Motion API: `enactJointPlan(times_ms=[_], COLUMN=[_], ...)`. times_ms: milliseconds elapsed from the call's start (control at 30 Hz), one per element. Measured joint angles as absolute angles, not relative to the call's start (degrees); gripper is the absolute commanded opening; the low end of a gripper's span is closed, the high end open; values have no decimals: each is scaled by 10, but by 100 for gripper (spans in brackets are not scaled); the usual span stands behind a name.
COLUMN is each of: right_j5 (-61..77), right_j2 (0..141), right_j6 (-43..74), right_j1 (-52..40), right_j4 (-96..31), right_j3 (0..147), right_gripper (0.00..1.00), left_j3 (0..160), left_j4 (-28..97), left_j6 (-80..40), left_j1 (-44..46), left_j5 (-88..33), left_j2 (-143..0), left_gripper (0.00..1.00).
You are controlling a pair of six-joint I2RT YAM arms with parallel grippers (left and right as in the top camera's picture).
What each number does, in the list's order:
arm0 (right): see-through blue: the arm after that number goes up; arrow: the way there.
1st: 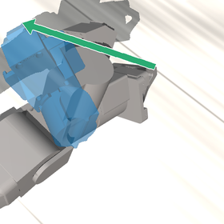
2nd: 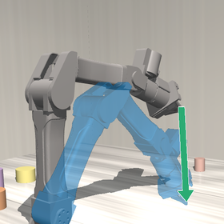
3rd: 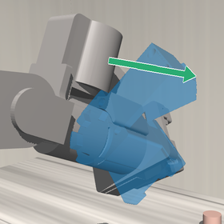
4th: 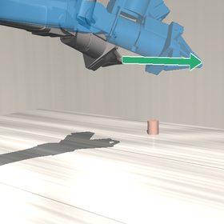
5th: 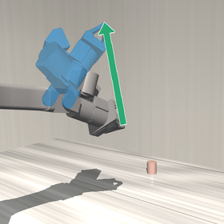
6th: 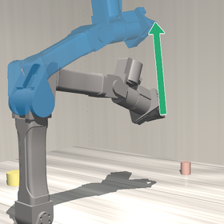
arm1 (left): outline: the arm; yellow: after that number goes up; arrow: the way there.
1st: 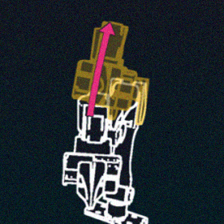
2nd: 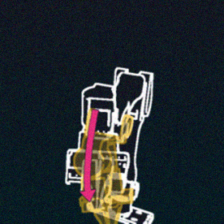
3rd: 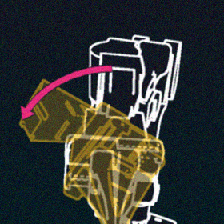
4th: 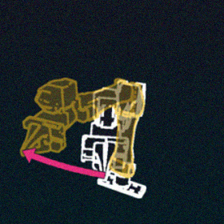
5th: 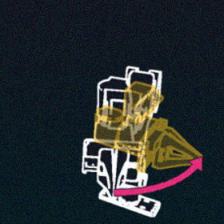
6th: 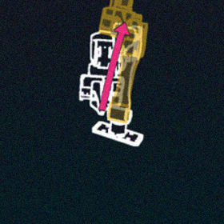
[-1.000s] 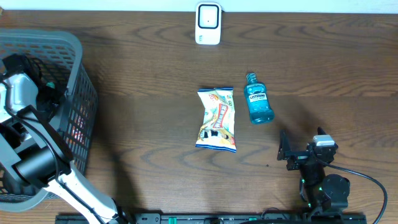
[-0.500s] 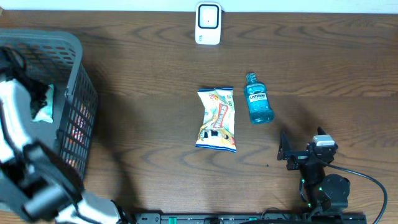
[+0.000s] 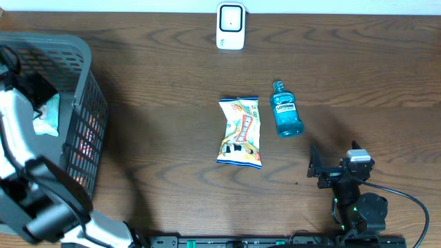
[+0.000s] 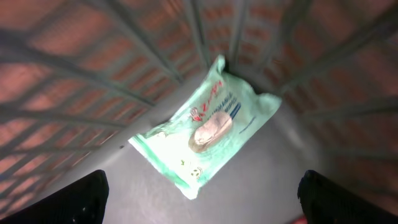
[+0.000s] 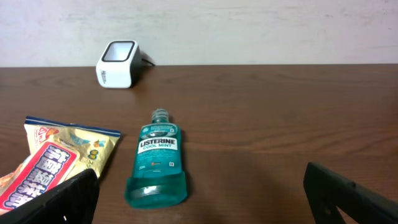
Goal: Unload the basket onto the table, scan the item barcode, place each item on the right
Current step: 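Grasp and lift the green wet-wipes pack with the left gripper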
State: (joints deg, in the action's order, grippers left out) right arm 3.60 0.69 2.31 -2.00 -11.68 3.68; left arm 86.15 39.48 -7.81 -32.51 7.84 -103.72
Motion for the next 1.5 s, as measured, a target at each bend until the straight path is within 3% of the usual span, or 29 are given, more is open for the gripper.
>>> enactJointPlan(times_ms=[267, 533, 600, 667, 767, 900, 1233, 1500], right_j5=[36, 36, 36, 36, 36, 36, 36, 36], right_j2=[7, 7, 7, 7, 7, 7, 7, 7], right_j6=[23, 23, 23, 23, 23, 23, 23, 23], right_j1=[-20, -20, -20, -20, -20, -20, -20, -20], right_j4=[-117, -117, -117, -117, -117, -117, -117, -117], right_j3=[37, 37, 37, 37, 37, 37, 37, 37], right_gripper=[99, 99, 99, 99, 99, 99, 99, 99], left_j3=[861, 861, 862, 863, 864, 869, 865, 863], left_j4=[357, 342, 344, 350, 359, 365, 398, 400], left_j6=[55, 97, 95, 88, 74, 60, -24, -65], left_j1=[-325, -329, -330, -330, -330, -331, -332, -332], left_j5=[73, 71, 67, 65, 60, 62, 44, 4], left_j2=[-1121, -1180, -1183, -1184, -1187, -1187, -1149, -947], left_gripper=[93, 91, 81, 55, 27, 15, 11, 11])
